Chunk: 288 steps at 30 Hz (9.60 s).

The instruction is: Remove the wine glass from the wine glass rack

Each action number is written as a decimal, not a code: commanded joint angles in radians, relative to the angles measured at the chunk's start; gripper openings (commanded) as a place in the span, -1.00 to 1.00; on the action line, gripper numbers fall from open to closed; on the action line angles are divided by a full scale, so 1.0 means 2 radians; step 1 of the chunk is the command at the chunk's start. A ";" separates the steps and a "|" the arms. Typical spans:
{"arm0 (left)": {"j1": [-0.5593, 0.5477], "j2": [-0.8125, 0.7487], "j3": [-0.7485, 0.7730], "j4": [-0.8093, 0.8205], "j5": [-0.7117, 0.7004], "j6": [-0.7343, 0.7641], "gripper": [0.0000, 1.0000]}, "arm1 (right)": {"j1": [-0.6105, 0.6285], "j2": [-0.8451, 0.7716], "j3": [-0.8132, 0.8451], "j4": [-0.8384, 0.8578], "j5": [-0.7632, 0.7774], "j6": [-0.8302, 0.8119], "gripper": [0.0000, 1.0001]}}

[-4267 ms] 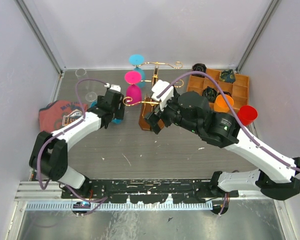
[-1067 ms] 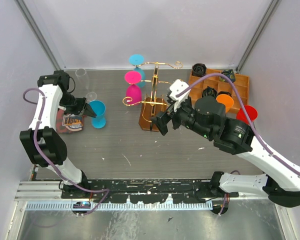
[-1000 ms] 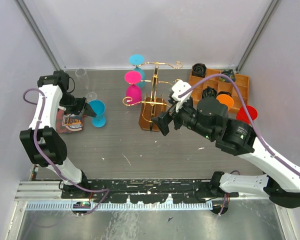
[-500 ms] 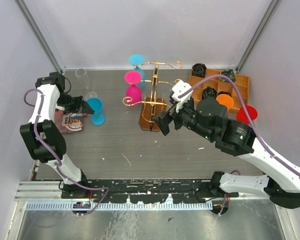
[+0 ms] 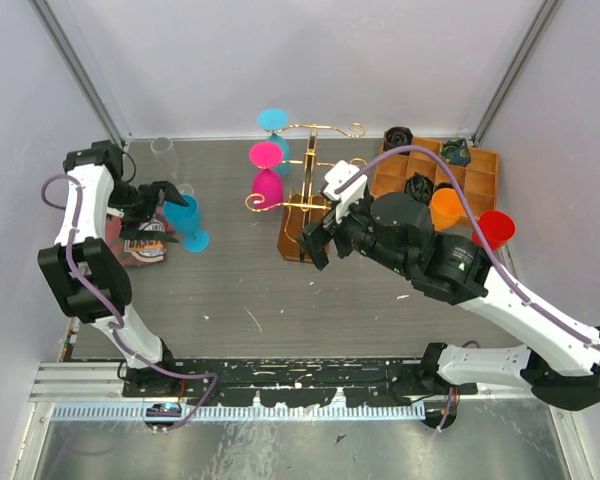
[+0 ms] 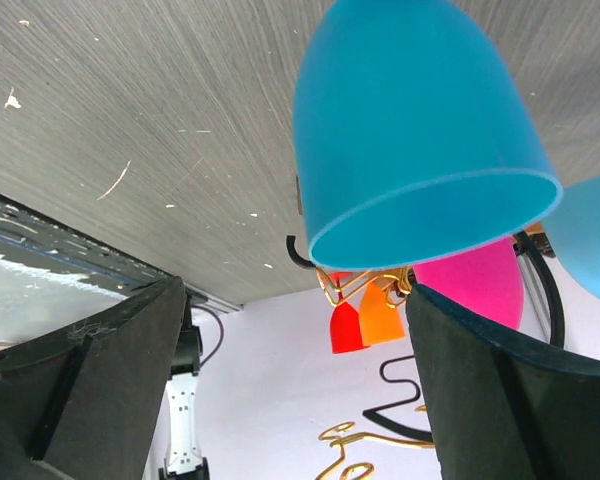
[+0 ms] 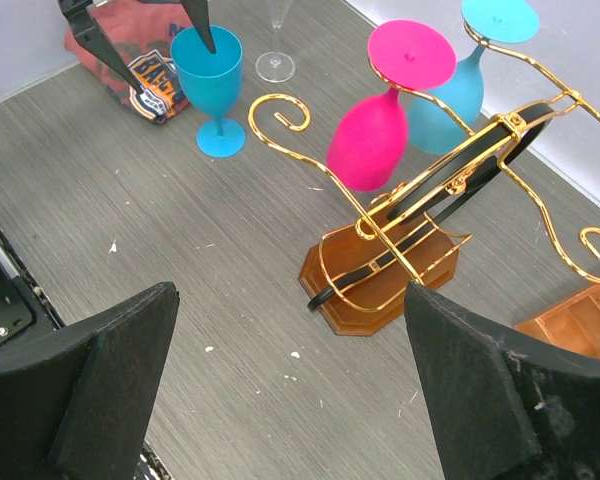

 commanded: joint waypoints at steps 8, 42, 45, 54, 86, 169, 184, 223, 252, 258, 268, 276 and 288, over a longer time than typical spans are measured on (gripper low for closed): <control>0.008 -0.112 0.059 -0.027 -0.070 0.009 0.98 | -0.073 0.097 0.156 -0.012 0.003 0.079 1.00; -0.077 -0.360 -0.109 0.252 -0.143 0.200 0.98 | -0.232 0.522 0.512 -0.105 -0.214 0.244 0.49; -0.077 -0.362 -0.112 0.256 -0.142 0.202 0.98 | -0.232 0.530 0.521 -0.108 -0.225 0.242 0.41; -0.077 -0.358 -0.105 0.261 -0.132 0.202 0.97 | -0.229 0.546 0.529 -0.135 -0.251 0.233 0.16; -0.077 -0.357 -0.103 0.247 -0.128 0.189 0.98 | -0.256 0.423 0.368 -0.026 -0.341 0.300 -0.99; -0.078 -0.378 -0.122 0.216 -0.144 0.187 0.98 | 0.172 0.568 -0.058 -0.426 0.432 0.681 -0.99; -0.078 -0.371 -0.127 0.213 -0.147 0.196 0.97 | 0.186 0.564 -0.085 -0.200 0.339 0.497 -0.56; -0.170 0.041 0.282 0.309 0.036 0.166 0.55 | 0.256 0.047 0.208 -0.102 0.358 0.260 -0.01; -0.205 0.282 0.463 0.286 0.022 0.125 0.20 | 0.256 -0.091 0.125 -0.111 0.405 0.312 -0.12; -0.205 0.267 0.434 0.325 0.031 0.111 -0.34 | 0.255 -0.092 0.124 -0.112 0.411 0.311 -0.12; -0.205 0.245 0.423 0.340 0.025 0.106 -1.00 | 0.255 -0.104 0.111 -0.113 0.409 0.319 -0.13; -0.204 0.222 0.386 0.377 0.033 0.088 -1.00 | 0.255 -0.109 0.105 -0.116 0.412 0.324 -0.13; -0.182 0.111 0.159 0.569 0.096 0.010 -1.00 | 0.256 -0.106 0.103 -0.116 0.415 0.326 -0.13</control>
